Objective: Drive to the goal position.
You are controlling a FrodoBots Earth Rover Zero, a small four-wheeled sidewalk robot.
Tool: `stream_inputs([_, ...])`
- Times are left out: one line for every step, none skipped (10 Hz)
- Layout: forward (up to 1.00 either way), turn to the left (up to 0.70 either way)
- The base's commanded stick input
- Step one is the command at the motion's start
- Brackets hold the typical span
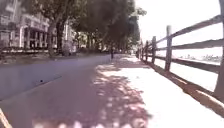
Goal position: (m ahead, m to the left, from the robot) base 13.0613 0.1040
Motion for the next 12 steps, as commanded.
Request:
stream_inputs([1.0, 0.0])
stream_inputs([1.0, 0.0])
stream_inputs([1.0, 0.0])
stream_inputs([1.0, 0.0])
stream_inputs([1.0, 0.0])
stream_inputs([1.0, 0.0])
stream_inputs([1.0, 0.0])
stream_inputs([1.0, 0.0])
stream_inputs([1.0, 0.0])
stream_inputs([1.0, 0.0])
stream_inputs([1.0, -0.18])
stream_inputs([1.0, -0.4])
